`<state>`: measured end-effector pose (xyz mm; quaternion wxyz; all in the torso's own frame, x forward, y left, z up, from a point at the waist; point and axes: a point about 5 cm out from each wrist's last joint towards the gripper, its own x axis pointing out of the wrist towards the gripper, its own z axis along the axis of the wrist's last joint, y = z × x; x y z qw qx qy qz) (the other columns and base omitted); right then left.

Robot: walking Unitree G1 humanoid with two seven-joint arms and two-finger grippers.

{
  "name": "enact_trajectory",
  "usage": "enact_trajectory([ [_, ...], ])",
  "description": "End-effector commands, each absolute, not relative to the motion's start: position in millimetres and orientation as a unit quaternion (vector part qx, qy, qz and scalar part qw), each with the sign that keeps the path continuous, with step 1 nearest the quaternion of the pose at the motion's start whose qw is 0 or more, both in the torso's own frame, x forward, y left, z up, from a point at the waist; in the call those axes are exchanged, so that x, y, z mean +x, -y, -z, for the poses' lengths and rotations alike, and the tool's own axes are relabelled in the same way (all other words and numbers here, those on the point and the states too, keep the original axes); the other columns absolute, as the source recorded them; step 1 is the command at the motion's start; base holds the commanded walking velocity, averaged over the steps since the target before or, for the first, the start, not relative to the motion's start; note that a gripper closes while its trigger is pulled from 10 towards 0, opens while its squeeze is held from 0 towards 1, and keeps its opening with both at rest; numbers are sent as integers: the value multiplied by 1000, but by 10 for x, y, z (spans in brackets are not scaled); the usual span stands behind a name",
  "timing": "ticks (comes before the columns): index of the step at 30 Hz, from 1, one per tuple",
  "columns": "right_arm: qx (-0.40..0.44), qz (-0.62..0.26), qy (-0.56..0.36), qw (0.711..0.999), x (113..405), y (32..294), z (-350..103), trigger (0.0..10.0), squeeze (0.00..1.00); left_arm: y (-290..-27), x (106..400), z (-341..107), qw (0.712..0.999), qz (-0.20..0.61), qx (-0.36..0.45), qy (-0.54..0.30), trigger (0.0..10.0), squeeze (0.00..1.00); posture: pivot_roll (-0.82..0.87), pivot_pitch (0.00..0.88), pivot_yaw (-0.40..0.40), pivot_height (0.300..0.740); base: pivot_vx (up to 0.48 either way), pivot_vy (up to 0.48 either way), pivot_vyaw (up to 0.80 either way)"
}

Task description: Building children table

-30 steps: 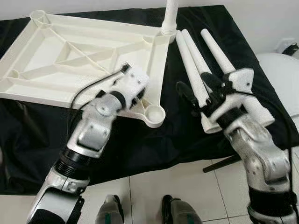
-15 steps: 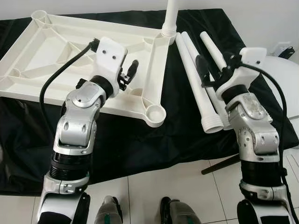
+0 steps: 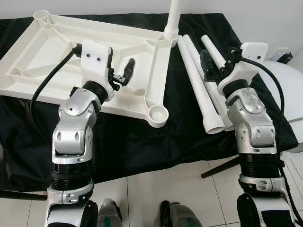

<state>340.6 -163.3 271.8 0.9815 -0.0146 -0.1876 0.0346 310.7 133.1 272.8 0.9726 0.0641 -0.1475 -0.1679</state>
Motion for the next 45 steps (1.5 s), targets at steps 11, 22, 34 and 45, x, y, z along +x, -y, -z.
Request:
enact_trajectory([
  [11, -69, -7, 200, 977, 3547, 1716, -2737, 10000, 0, -1454, 3169, -2682, 986, 87, 26, 137, 10000, 0, 45, 51, -76, 740, 0, 0, 0],
  [22, -80, -39, 187, 978, 3585, 1617, -2684, 10000, 0, -1524, 3220, -2660, 990, 58, 19, 126, 10000, 0, 42, 28, -86, 740, 0, 0, 0],
  [34, -66, -5, 98, 993, 3756, 1590, -2453, 10000, 0, -1234, 3162, -2464, 981, 150, 99, 74, 10000, 0, 40, 16, -84, 740, 0, 0, 0],
  [45, -39, -6, 7, 999, 3803, 1485, -2246, 10000, 0, -931, 2879, -2375, 947, 287, 123, 75, 10000, 0, 64, 43, -92, 740, 0, 0, 0],
])
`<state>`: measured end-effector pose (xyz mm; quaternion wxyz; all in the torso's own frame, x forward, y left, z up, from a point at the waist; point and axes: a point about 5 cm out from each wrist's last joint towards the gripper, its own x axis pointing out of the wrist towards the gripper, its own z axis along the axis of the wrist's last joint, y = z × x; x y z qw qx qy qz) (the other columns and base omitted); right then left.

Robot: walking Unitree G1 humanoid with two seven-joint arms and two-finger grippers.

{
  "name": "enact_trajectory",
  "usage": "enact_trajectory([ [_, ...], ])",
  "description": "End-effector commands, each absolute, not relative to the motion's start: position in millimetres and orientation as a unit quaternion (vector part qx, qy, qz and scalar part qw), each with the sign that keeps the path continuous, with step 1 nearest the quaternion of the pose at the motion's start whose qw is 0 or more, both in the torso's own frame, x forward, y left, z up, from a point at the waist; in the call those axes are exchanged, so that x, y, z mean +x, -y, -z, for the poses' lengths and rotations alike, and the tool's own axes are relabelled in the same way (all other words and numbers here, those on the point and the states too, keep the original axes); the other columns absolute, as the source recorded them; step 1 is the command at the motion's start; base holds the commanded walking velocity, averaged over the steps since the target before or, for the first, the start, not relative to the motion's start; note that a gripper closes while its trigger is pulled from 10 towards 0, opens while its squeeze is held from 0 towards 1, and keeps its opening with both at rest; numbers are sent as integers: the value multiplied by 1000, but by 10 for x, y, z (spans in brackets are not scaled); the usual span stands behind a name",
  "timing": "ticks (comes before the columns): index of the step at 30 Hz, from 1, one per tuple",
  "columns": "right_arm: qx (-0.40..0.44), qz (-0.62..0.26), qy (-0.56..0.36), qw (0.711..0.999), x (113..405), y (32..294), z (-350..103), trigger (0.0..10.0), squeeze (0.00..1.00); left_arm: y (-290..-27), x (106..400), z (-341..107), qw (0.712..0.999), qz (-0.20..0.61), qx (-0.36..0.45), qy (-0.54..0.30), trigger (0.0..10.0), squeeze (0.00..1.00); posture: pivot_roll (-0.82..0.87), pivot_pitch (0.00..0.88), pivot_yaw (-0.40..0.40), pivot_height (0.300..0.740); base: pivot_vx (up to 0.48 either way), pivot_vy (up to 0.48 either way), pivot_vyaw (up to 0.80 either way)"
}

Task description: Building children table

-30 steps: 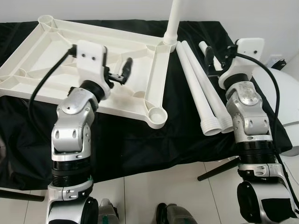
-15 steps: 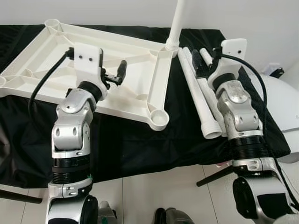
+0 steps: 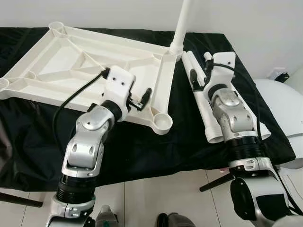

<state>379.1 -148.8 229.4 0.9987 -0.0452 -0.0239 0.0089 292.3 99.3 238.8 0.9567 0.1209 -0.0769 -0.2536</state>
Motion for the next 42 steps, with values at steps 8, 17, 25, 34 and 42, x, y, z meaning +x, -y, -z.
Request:
enact_trajectory([
  [8, -28, -12, -45, 999, 3792, 1441, -2111, 10000, 0, -883, 2777, -2346, 935, 321, 130, 70, 10000, 0, 70, 60, -95, 740, 0, 0, 0],
  [17, -13, 8, -91, 996, 3762, 1481, -2007, 10000, 0, -881, 2664, -2224, 915, 370, 153, 46, 10000, 0, 60, 85, -90, 740, 0, 0, 0],
  [25, 6, 25, -124, 992, 3724, 1551, -1926, 10000, 0, -879, 2631, -2218, 911, 378, 161, 44, 10000, 0, 51, 99, -80, 740, 0, 0, 0],
  [34, 20, 25, -163, 986, 3674, 1533, -1819, 10000, 0, -895, 2630, -2260, 909, 380, 163, 47, 10000, 0, 53, 108, -77, 740, 0, 0, 0],
  [42, 24, 26, -176, 984, 3663, 1514, -1782, 10000, 0, -900, 2630, -2277, 909, 379, 165, 50, 10000, 0, 54, 109, -77, 740, 0, 0, 0],
])
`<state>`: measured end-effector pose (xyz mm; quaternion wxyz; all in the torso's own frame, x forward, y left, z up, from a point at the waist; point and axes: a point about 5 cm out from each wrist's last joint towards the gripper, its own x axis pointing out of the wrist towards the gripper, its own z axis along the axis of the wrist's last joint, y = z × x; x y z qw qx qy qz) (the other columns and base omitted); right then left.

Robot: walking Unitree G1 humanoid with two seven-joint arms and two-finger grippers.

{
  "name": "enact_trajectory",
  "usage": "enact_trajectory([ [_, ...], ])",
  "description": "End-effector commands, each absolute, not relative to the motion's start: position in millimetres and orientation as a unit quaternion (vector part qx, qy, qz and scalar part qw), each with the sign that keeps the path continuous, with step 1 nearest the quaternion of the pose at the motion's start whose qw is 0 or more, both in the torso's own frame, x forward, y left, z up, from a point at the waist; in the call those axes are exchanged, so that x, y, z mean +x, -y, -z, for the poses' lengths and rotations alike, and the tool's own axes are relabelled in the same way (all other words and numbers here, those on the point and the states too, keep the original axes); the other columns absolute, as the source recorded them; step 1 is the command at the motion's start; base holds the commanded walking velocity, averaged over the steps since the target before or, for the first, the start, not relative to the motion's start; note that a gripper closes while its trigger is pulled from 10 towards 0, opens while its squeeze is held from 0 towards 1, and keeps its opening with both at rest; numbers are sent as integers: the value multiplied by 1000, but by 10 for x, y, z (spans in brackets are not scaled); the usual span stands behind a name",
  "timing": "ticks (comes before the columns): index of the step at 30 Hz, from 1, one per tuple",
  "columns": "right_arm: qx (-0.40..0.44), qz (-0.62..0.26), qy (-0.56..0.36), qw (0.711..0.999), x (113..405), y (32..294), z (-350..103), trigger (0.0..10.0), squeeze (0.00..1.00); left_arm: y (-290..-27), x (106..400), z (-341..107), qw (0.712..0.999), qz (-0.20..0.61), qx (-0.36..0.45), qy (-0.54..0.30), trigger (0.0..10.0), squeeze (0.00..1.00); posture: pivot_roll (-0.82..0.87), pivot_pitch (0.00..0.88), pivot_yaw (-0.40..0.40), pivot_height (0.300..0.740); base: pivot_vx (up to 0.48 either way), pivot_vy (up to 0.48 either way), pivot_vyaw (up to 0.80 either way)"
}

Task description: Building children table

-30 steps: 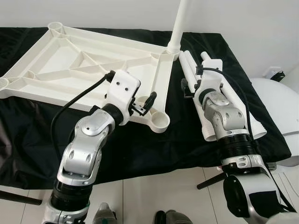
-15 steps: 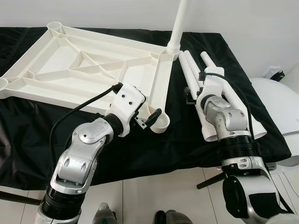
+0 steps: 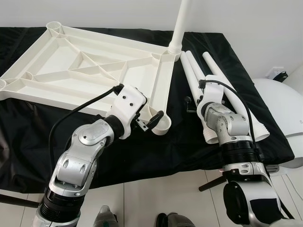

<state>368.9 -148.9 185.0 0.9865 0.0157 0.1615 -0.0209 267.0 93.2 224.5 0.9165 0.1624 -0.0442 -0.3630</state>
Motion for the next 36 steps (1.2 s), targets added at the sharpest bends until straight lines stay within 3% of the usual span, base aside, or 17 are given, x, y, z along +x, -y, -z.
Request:
enact_trajectory([
  [1, 27, 26, -181, 983, 3661, 1505, -1772, 10000, 0, -899, 2627, -2286, 910, 378, 164, 51, 10000, 0, 56, 110, -78, 740, 0, 0, 0],
  [16, 61, 30, -260, 963, 3602, 1429, -1529, 10000, 0, -902, 2623, -2340, 911, 374, 164, 60, 10000, 0, 65, 117, -82, 740, 0, 0, 0],
  [17, 70, 34, -267, 961, 3600, 1431, -1515, 9608, 0, -903, 2625, -2344, 911, 373, 165, 61, 10000, 0, 65, 117, -82, 740, 0, 0, 0],
  [18, 78, 36, -272, 958, 3599, 1435, -1506, 8235, 0, -903, 2626, -2348, 911, 372, 165, 62, 10000, 0, 65, 118, -82, 740, 0, 0, 0],
  [19, 82, 38, -275, 957, 3598, 1437, -1500, 8235, 0, -904, 2627, -2350, 912, 371, 165, 62, 10000, 0, 65, 118, -82, 740, 0, 0, 0],
  [20, 85, 40, -278, 956, 3600, 1443, -1497, 3725, 0, -905, 2629, -2354, 912, 370, 165, 63, 10000, 0, 65, 118, -82, 740, 0, 0, 0],
  [22, 85, 42, -278, 956, 3601, 1447, -1496, 3725, 0, -905, 2629, -2357, 912, 370, 165, 64, 10000, 0, 65, 118, -82, 740, 0, 0, 0],
  [23, 84, 45, -278, 956, 3604, 1454, -1499, 0, 0, -905, 2630, -2361, 912, 369, 165, 65, 10000, 0, 67, 119, -82, 740, 0, 0, 0],
  [36, 82, 35, -259, 962, 3623, 1424, -1558, 0, 0, -909, 2635, -2387, 915, 364, 162, 68, 10000, 0, 68, 127, -85, 740, 0, 0, 0],
])
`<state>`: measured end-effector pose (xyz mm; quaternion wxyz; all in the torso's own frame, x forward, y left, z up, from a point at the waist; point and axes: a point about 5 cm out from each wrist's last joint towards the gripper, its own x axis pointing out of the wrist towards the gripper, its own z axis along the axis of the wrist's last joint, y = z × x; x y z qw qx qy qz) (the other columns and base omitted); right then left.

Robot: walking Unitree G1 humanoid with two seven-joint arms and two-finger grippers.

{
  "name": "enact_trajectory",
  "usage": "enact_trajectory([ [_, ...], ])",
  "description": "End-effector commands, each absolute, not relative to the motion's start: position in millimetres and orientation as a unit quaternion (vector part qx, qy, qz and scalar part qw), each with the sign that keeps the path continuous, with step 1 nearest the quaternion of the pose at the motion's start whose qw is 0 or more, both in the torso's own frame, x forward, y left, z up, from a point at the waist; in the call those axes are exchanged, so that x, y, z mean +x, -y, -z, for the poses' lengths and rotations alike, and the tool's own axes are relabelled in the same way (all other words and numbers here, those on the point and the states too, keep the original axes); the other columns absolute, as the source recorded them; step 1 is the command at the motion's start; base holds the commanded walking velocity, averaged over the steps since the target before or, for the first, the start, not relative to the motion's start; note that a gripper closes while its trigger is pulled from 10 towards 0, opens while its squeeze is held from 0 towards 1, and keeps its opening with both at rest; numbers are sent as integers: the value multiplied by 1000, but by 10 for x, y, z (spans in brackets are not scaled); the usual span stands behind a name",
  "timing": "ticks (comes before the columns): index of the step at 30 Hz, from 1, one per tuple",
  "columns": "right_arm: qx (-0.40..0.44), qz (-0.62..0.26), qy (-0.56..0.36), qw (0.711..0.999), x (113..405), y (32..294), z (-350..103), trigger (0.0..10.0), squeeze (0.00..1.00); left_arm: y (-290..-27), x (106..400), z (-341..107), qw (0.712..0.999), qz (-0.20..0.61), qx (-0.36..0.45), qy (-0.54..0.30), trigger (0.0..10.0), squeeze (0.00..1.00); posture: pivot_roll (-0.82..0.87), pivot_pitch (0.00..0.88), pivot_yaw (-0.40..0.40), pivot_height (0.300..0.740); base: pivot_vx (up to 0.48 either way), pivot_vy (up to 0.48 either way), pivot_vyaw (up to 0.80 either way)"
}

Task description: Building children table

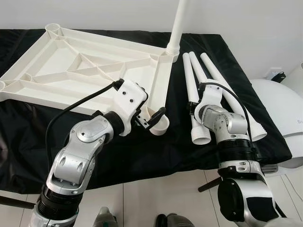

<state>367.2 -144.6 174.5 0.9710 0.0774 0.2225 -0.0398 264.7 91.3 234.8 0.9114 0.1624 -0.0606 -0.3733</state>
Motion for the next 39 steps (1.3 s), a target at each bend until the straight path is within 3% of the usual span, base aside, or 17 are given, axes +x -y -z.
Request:
enact_trajectory([
  [1, 82, 35, -259, 962, 3623, 1424, -1558, 0, 0, -909, 2635, -2387, 915, 364, 162, 68, 10000, 0, 68, 127, -85, 740, 0, 0, 0],
  [2, 83, 32, -254, 963, 3626, 1415, -1572, 0, 0, -911, 2636, -2390, 915, 364, 161, 69, 10000, 0, 68, 127, -85, 740, 0, 0, 0],
  [3, 85, 31, -251, 964, 3628, 1410, -1580, 3451, 0, -912, 2637, -2391, 915, 363, 160, 69, 10000, 0, 68, 127, -85, 740, 0, 0, 0],
  [4, 89, 24, -247, 965, 3631, 1394, -1604, 10000, 0, -911, 2637, -2391, 915, 363, 160, 69, 10000, 0, 67, 128, -85, 740, 0, 0, 0],
  [20, 107, -21, -130, 985, 3659, 1331, -1966, 10000, 0, -917, 2656, -2408, 917, 358, 161, 70, 10000, 0, 62, 139, -79, 740, 0, 0, 0],
  [37, 124, 8, -9, 992, 3675, 1517, -2330, 10000, 0, -1010, 2825, -2555, 927, 329, 153, 95, 10000, 0, 49, 152, -59, 740, 0, 0, 0],
  [39, 133, 4, 17, 991, 3661, 1555, -2356, 10000, 0, -1049, 2872, -2610, 932, 328, 123, 98, 10000, 0, 45, 150, -57, 740, 0, 0, 0],
])
